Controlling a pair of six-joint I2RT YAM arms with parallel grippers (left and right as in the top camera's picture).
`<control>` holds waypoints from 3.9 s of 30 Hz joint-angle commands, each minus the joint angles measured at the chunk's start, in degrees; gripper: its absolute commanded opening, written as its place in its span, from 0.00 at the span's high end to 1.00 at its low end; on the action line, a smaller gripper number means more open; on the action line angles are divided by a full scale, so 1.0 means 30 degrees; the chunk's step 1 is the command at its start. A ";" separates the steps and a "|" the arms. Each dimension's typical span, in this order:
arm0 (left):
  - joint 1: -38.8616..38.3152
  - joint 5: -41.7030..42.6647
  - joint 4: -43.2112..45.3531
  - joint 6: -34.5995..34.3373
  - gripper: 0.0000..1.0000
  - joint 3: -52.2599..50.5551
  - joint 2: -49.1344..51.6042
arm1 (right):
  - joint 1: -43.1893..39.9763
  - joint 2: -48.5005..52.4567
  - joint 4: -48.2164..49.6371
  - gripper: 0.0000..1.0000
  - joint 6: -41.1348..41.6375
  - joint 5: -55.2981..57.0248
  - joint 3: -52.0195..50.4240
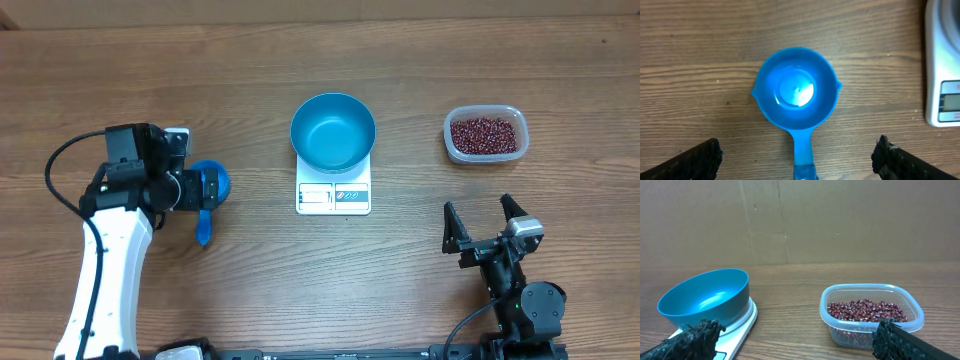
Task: Scoop item into bowl and weigh 150g on scale
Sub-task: 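Move the left gripper down over the blue measuring cup, then close the left gripper on the blue cup's rim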
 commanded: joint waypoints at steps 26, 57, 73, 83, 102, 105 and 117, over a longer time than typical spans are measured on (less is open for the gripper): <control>0.1144 -0.0525 -0.3111 0.3140 0.00 0.6513 0.6958 | -0.0066 -0.0189 0.0058 0.00 0.0073 0.0117 -0.0204; 0.1144 -0.1923 -0.2266 0.3555 0.00 0.7235 0.9952 | -0.0066 -0.0189 0.0058 0.00 0.0073 0.0117 -0.0204; 0.1093 -0.1916 -0.1880 0.3548 0.00 0.7220 1.0994 | -0.0066 -0.0189 0.0058 0.00 0.0073 0.0117 -0.0204; 0.1093 -0.1916 -0.1523 0.3548 0.01 0.7220 1.2247 | -0.0066 -0.0189 0.0058 0.00 0.0073 0.0117 -0.0204; 0.1093 -0.1909 -0.0918 0.3402 0.00 0.7220 1.2247 | -0.0066 -0.0189 0.0058 0.00 0.0073 0.0117 -0.0204; 0.1093 -0.1851 -0.0933 0.3410 0.00 0.7220 1.2247 | -0.0066 -0.0189 0.0058 0.00 0.0073 0.0117 -0.0204; 0.1093 -0.1836 -0.0896 0.3410 0.35 0.7220 1.2247 | -0.0066 -0.0189 0.0058 0.00 0.0073 0.0117 -0.0204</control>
